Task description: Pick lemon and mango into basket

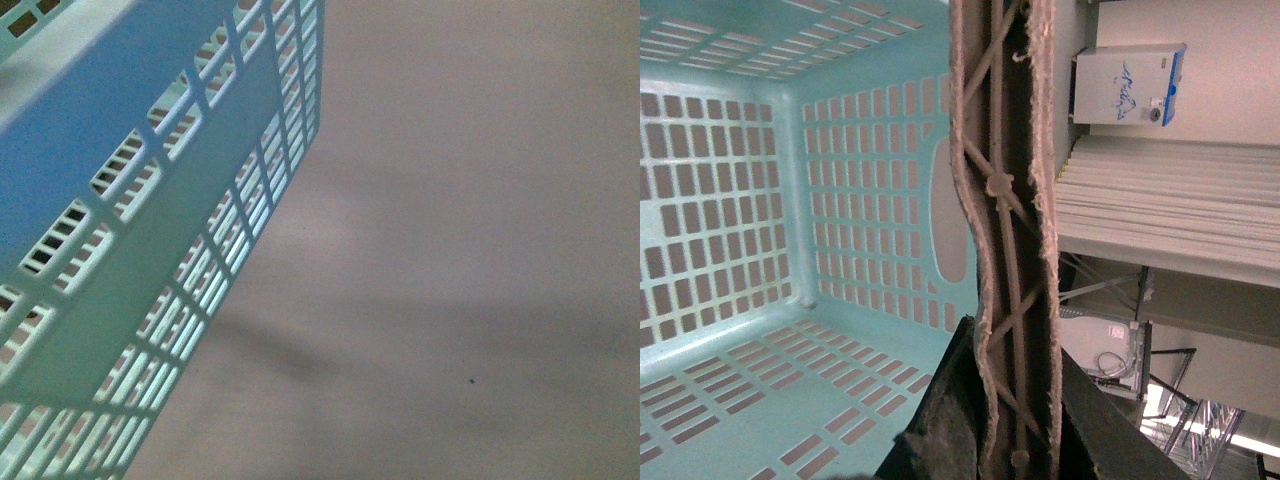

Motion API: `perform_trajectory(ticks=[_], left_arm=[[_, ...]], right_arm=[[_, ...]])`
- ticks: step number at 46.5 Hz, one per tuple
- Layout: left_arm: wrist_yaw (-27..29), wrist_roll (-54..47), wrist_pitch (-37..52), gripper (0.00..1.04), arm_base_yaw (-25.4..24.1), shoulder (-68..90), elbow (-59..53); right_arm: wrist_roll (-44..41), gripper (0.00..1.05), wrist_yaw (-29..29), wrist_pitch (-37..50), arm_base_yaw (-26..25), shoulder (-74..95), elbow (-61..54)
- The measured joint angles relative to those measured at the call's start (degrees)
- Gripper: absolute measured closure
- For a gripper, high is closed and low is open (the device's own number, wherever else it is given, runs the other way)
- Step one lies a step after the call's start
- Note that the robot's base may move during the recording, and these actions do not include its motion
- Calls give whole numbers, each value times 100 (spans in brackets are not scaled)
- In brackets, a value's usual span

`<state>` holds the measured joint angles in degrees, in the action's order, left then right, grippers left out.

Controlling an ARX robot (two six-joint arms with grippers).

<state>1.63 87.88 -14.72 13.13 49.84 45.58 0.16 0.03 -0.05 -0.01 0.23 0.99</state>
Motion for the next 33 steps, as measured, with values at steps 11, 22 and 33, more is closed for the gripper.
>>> perform_trajectory(ticks=[11, 22, 33], left_arm=[[-13, 11, 0, 97, 2, -2, 0], [7, -4, 0, 98, 2, -2, -11], [-9, 4, 0, 98, 2, -2, -44]], right_arm=[[0, 9, -2, 0, 0, 0, 0], [0, 9, -2, -2, 0, 0, 0], [0, 9, 0, -2, 0, 0, 0]])
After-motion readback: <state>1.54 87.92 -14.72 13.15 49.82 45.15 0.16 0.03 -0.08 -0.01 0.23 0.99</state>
